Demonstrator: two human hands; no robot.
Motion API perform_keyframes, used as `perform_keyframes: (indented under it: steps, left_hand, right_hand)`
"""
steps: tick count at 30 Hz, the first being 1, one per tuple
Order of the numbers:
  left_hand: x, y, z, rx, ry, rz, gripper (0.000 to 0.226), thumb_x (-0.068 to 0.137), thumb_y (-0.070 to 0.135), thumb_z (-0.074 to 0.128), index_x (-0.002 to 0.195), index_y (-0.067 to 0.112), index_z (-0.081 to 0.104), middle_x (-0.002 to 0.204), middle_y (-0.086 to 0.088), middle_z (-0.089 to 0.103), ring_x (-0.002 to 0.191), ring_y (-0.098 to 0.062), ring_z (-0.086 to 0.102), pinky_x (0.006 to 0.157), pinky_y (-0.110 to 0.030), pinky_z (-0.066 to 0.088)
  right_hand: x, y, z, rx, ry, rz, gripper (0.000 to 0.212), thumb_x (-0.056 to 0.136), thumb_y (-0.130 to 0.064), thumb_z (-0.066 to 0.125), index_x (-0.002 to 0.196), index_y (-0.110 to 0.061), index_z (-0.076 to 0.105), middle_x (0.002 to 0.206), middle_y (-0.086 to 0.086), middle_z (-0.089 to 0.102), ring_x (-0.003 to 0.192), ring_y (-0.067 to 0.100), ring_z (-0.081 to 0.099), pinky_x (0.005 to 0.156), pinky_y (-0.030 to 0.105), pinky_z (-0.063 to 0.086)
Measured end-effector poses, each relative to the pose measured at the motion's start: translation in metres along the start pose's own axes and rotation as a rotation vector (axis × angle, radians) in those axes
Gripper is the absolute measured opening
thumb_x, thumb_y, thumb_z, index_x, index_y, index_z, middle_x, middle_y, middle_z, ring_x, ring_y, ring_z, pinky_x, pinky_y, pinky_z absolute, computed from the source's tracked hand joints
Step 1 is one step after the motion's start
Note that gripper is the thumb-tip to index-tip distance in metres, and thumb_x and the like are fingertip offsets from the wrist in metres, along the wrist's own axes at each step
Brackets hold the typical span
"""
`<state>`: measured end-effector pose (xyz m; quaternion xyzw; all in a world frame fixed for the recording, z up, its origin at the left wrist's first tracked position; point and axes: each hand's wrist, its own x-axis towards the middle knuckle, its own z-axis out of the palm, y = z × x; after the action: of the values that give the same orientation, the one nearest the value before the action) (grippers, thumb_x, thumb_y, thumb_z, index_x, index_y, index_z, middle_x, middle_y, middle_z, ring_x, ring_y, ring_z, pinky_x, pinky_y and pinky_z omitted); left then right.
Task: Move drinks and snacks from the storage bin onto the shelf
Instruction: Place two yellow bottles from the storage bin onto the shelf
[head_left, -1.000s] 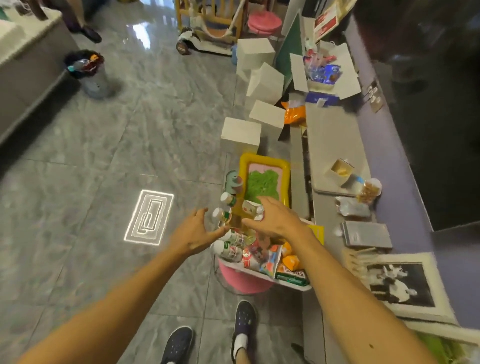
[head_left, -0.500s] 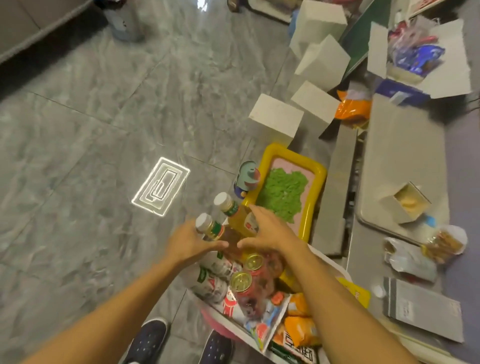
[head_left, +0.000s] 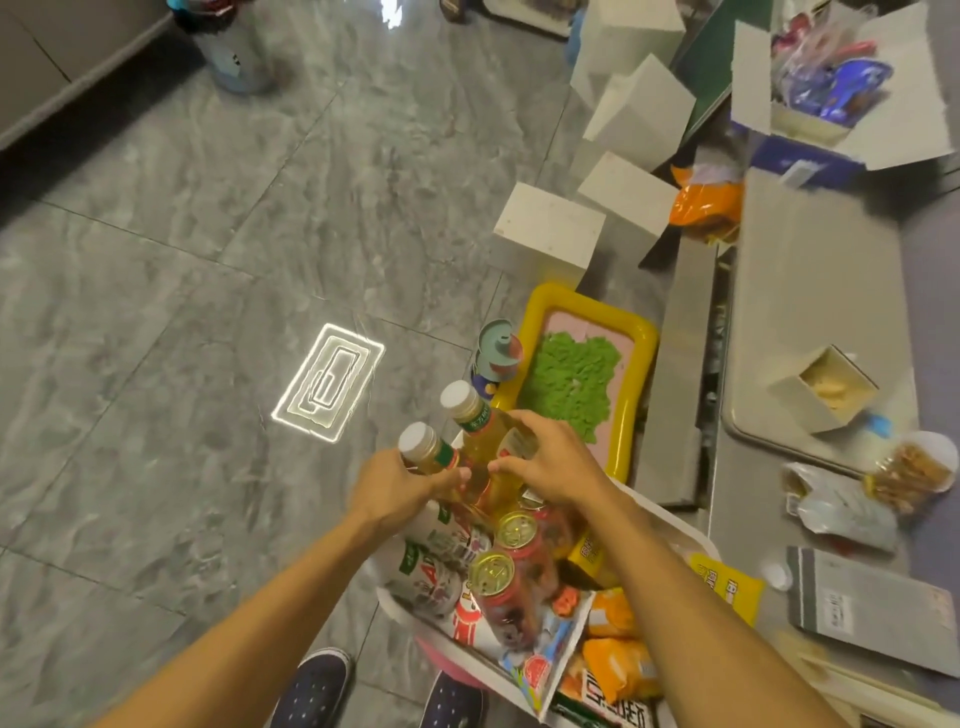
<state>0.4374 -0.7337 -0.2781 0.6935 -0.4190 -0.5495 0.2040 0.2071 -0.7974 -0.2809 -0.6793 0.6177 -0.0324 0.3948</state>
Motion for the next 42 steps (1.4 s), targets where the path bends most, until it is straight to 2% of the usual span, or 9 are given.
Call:
perform_keyframes:
  steps: [5, 9, 15, 24, 29, 31, 34, 38, 42]
  left_hand:
    - [-0.008, 0.005, -0.004, -0.048, 0.020, 0.054, 0.026, 0.081, 0.048, 0.086, 0.101, 0.033, 0.081, 0.097, 0.013, 0.081, 0.090, -0.007, 0.077, 0.093, -0.046, 0.062]
    - [-0.016, 0.039, -0.024, -0.014, 0.032, 0.179, 0.040, 0.071, 0.058, 0.088, 0.105, 0.039, 0.081, 0.104, 0.020, 0.079, 0.099, -0.002, 0.074, 0.086, -0.032, 0.059]
    - [-0.050, 0.117, -0.070, 0.029, 0.035, 0.333, 0.027, 0.078, 0.033, 0.091, 0.102, 0.030, 0.082, 0.092, 0.015, 0.081, 0.088, -0.001, 0.076, 0.070, -0.013, 0.055]
    - [-0.140, 0.262, -0.124, 0.113, -0.092, 0.576, 0.037, 0.075, 0.043, 0.093, 0.108, 0.035, 0.079, 0.100, 0.017, 0.080, 0.094, -0.004, 0.077, 0.083, -0.030, 0.060]
    - [-0.222, 0.346, -0.140, 0.226, -0.196, 0.813, 0.029, 0.074, 0.063, 0.086, 0.098, 0.052, 0.075, 0.095, 0.032, 0.075, 0.087, 0.004, 0.073, 0.071, -0.024, 0.058]
    - [-0.259, 0.375, -0.137, 0.278, -0.245, 0.904, 0.031, 0.074, 0.069, 0.083, 0.099, 0.052, 0.075, 0.096, 0.025, 0.076, 0.085, 0.000, 0.073, 0.070, -0.026, 0.059]
    - [-0.314, 0.410, -0.117, 0.341, -0.329, 1.015, 0.040, 0.074, 0.071, 0.082, 0.100, 0.041, 0.078, 0.094, 0.019, 0.077, 0.082, -0.002, 0.073, 0.068, -0.029, 0.058]
    - [-0.408, 0.432, -0.070, 0.388, -0.508, 1.176, 0.023, 0.079, 0.054, 0.086, 0.094, 0.038, 0.079, 0.084, 0.024, 0.076, 0.074, 0.002, 0.072, 0.065, -0.022, 0.054]
    - [-0.507, 0.422, -0.012, 0.427, -0.716, 1.251, 0.032, 0.077, 0.057, 0.087, 0.093, 0.030, 0.080, 0.080, 0.008, 0.079, 0.071, -0.010, 0.077, 0.070, -0.037, 0.063]
  right_hand:
    - [-0.012, -0.002, 0.003, 0.063, 0.107, -0.056, 0.076, 0.080, -0.060, 0.082, 0.145, -0.028, 0.060, 0.122, -0.007, 0.076, 0.108, 0.011, 0.071, 0.088, 0.037, 0.062]
    - [-0.031, -0.019, -0.004, 0.212, 0.258, -0.058, 0.072, 0.080, -0.051, 0.087, 0.143, -0.028, 0.063, 0.118, -0.013, 0.077, 0.104, 0.001, 0.071, 0.090, 0.028, 0.060]
    - [-0.074, -0.067, -0.057, 0.321, 0.435, -0.055, 0.069, 0.080, -0.040, 0.091, 0.141, -0.024, 0.065, 0.114, -0.019, 0.073, 0.101, -0.020, 0.063, 0.086, 0.002, 0.046]
    - [-0.203, -0.164, -0.171, 0.389, 0.769, -0.010, 0.042, 0.081, -0.041, 0.090, 0.117, -0.039, 0.069, 0.089, -0.024, 0.072, 0.083, -0.007, 0.067, 0.069, 0.007, 0.046]
    - [-0.317, -0.216, -0.218, 0.401, 0.999, 0.041, 0.041, 0.079, -0.055, 0.086, 0.111, -0.038, 0.068, 0.091, -0.020, 0.074, 0.082, -0.003, 0.069, 0.070, 0.017, 0.052]
    - [-0.368, -0.233, -0.228, 0.405, 1.103, 0.091, 0.040, 0.080, -0.051, 0.089, 0.110, -0.034, 0.069, 0.095, -0.019, 0.076, 0.086, -0.002, 0.071, 0.072, 0.019, 0.056]
    - [-0.448, -0.252, -0.235, 0.383, 1.284, 0.166, 0.033, 0.080, -0.038, 0.092, 0.104, -0.031, 0.070, 0.087, -0.019, 0.074, 0.080, -0.006, 0.068, 0.065, 0.009, 0.047]
    - [-0.556, -0.262, -0.217, 0.361, 1.460, 0.270, 0.042, 0.077, -0.042, 0.092, 0.112, -0.028, 0.073, 0.092, -0.019, 0.076, 0.082, -0.005, 0.071, 0.067, 0.011, 0.051]
    - [-0.672, -0.270, -0.171, 0.325, 1.627, 0.379, 0.047, 0.080, -0.050, 0.088, 0.118, -0.040, 0.064, 0.104, -0.018, 0.077, 0.092, -0.002, 0.074, 0.076, 0.019, 0.060]
